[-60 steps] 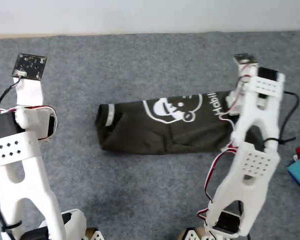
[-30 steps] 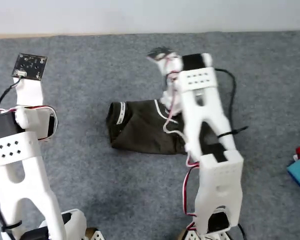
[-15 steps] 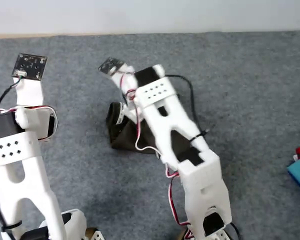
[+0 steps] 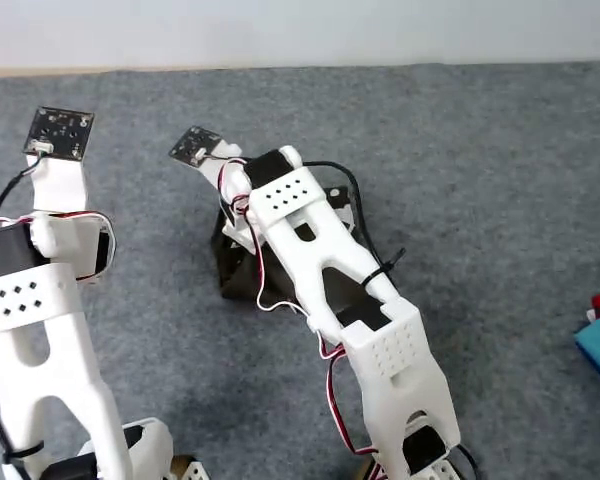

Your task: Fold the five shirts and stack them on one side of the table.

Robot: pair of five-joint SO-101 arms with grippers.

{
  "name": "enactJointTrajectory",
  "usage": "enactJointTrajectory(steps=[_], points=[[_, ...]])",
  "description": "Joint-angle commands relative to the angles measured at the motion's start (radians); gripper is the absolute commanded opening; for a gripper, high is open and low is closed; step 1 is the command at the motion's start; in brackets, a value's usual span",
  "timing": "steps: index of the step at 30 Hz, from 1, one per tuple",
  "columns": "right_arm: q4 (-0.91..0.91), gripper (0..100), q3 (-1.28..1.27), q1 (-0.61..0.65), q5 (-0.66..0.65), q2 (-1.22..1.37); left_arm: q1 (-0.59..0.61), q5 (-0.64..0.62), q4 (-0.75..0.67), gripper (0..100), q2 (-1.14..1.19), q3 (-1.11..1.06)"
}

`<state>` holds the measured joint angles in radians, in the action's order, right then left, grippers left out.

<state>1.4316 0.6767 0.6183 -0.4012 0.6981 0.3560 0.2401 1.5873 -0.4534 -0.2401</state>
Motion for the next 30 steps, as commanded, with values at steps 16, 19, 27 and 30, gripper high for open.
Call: enactJointTrajectory(steps=[16,19,27,30], points=[[0.041,24.2,0.133,0.041,0.009,-0.171,0.005,0.003,-0.018,0,-0.025,-0.004],[0.107,24.1,0.135,-0.010,0.008,-0.194,0.005,0.003,-0.018,0,-0.028,-0.027],[0.206,1.3,0.129,-0.196,-0.109,-0.091,0.005,0.003,-0.020,0,-0.032,-0.047],[0.208,2.3,0.129,-0.229,-0.184,-0.022,0.003,0.003,-0.020,0,-0.032,-0.047]])
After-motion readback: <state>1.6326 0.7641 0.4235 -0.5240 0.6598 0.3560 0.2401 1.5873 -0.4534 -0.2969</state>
